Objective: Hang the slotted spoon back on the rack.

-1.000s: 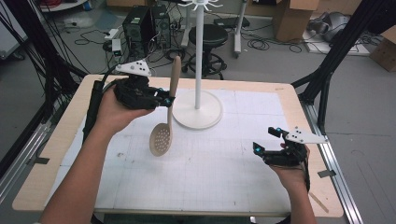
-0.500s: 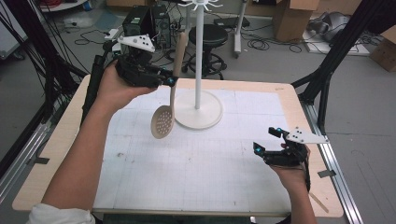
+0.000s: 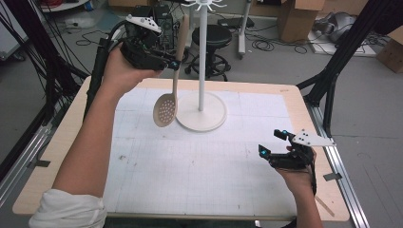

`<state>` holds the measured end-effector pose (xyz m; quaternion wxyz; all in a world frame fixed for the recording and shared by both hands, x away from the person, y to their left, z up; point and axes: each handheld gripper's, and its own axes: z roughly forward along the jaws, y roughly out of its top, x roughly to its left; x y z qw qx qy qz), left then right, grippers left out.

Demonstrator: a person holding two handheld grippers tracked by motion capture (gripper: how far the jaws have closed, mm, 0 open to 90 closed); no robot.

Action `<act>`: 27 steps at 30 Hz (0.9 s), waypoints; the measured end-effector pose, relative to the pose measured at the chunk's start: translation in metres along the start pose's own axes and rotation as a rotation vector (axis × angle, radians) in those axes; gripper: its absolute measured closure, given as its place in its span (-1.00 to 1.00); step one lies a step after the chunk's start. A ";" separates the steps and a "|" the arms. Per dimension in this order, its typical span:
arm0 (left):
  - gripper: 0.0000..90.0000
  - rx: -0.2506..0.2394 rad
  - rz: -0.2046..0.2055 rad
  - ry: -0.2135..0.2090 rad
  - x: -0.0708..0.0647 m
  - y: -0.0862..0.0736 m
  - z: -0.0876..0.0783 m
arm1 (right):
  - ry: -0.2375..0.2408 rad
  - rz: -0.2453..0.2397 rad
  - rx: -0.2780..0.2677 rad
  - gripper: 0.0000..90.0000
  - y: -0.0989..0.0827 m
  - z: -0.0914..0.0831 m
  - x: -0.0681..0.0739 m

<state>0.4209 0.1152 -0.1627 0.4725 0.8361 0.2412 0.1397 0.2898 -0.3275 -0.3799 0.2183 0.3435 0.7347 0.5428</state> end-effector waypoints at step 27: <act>0.66 0.082 -0.006 0.139 0.004 0.038 0.024 | -0.006 0.011 -0.014 -0.75 -0.001 -0.004 -0.004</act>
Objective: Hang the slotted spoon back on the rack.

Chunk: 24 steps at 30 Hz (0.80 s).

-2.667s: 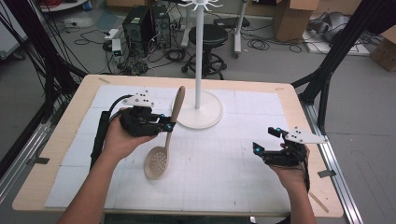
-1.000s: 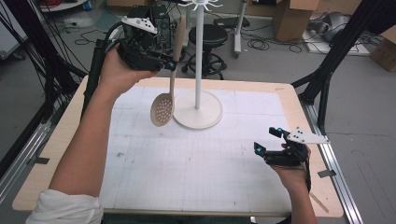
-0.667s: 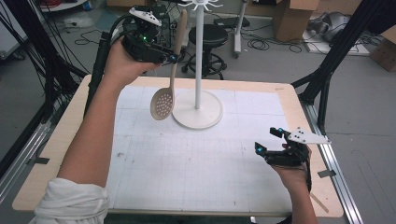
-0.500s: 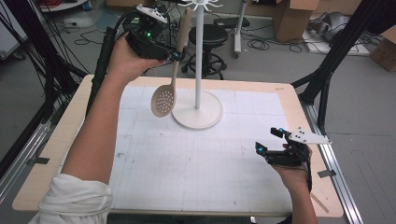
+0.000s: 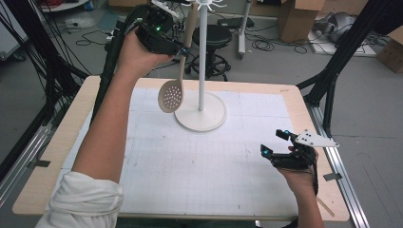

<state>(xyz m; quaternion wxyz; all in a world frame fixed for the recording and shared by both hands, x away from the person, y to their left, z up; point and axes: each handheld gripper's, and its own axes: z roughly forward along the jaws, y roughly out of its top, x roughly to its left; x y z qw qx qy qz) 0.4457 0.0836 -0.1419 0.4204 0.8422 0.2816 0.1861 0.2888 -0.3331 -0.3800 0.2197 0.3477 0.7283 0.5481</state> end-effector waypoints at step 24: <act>0.66 0.026 -0.028 0.026 0.008 -0.005 -0.001 | 0.005 -0.003 0.001 -0.75 0.000 0.000 0.001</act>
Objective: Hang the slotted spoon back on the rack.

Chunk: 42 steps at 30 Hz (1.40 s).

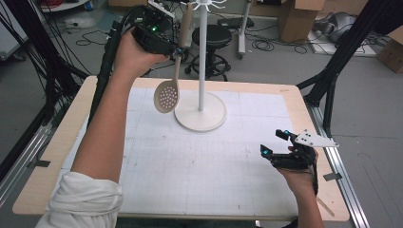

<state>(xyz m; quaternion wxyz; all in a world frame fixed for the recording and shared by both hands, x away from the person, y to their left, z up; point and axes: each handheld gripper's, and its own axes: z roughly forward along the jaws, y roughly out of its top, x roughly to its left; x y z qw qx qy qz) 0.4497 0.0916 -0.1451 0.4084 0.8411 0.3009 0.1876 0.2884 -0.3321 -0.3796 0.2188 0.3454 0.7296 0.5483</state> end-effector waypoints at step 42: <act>0.54 0.038 -0.030 0.026 0.014 -0.002 0.023 | 0.007 -0.004 0.000 -0.76 0.000 0.000 0.000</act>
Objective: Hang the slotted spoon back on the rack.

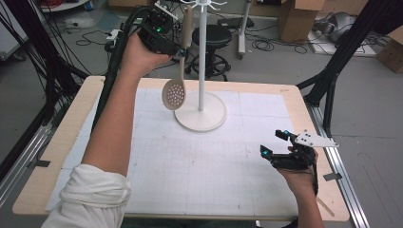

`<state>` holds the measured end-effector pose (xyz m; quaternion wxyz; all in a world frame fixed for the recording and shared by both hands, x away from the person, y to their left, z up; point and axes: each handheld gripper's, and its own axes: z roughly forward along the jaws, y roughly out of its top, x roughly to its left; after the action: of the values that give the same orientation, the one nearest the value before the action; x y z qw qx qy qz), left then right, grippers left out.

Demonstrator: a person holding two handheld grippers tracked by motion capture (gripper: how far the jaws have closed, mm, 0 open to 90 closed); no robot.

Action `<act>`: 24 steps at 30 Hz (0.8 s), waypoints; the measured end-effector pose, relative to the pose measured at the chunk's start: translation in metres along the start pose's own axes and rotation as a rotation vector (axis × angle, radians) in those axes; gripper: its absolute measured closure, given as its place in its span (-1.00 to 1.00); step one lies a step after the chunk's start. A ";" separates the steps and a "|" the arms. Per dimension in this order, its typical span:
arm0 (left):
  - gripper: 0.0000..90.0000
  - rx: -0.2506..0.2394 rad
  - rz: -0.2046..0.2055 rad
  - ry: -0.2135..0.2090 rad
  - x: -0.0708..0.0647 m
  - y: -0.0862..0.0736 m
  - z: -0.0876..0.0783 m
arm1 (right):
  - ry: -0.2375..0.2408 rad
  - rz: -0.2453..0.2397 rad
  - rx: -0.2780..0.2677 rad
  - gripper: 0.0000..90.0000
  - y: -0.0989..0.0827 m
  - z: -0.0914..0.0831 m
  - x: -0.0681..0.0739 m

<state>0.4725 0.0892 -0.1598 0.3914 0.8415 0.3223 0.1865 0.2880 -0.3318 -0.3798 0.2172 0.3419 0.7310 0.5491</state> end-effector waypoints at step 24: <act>-0.21 -0.073 -0.066 0.027 0.007 -0.032 -0.018 | 0.004 -0.008 0.005 -0.75 0.000 0.002 0.002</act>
<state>0.4546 0.1188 -0.1735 0.4233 0.8131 0.3480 0.1964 0.2878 -0.3286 -0.3801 0.2169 0.3385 0.7343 0.5470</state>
